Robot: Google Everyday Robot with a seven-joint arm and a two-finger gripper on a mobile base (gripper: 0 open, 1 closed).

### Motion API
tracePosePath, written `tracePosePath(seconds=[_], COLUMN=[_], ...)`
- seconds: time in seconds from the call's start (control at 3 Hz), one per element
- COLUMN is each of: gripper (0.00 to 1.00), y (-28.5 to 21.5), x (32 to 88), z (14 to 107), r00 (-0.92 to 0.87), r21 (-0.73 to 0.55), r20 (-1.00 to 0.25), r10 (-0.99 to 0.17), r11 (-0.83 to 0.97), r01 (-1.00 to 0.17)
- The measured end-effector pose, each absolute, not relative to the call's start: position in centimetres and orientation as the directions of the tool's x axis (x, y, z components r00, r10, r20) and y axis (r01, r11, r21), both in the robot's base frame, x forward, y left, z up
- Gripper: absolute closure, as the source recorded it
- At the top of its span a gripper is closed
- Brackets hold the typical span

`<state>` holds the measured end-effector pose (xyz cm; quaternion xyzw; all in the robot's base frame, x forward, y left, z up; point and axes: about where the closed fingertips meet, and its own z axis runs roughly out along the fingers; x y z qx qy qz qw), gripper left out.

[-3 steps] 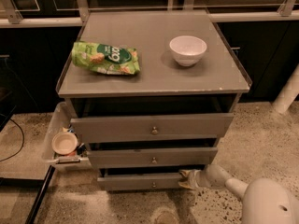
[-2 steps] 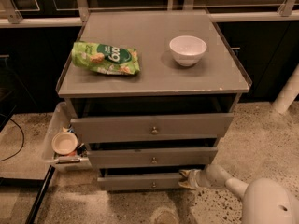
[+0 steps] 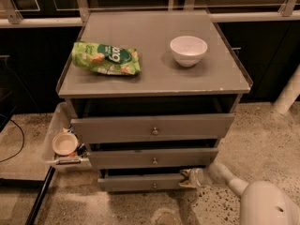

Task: Open bottom drawer

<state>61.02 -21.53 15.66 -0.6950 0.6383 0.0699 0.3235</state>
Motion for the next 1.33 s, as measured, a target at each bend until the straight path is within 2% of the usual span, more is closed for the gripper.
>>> tracePosePath(seconds=[0.33,1.0,1.33], gripper=[0.37,0.84,1.00], y=[-21.9,-21.7,-22.2], x=[60.6,58.9,56.8], z=[15.6,15.6,15.3], r00=[0.165,0.177,0.172], r21=[-0.338,-0.343,-0.338], r20=[-0.532,-0.518,-0.504], r10=[-0.830,-0.837,-0.846], r11=[0.030,0.013,0.010], r01=[-0.941,-0.939,-0.941])
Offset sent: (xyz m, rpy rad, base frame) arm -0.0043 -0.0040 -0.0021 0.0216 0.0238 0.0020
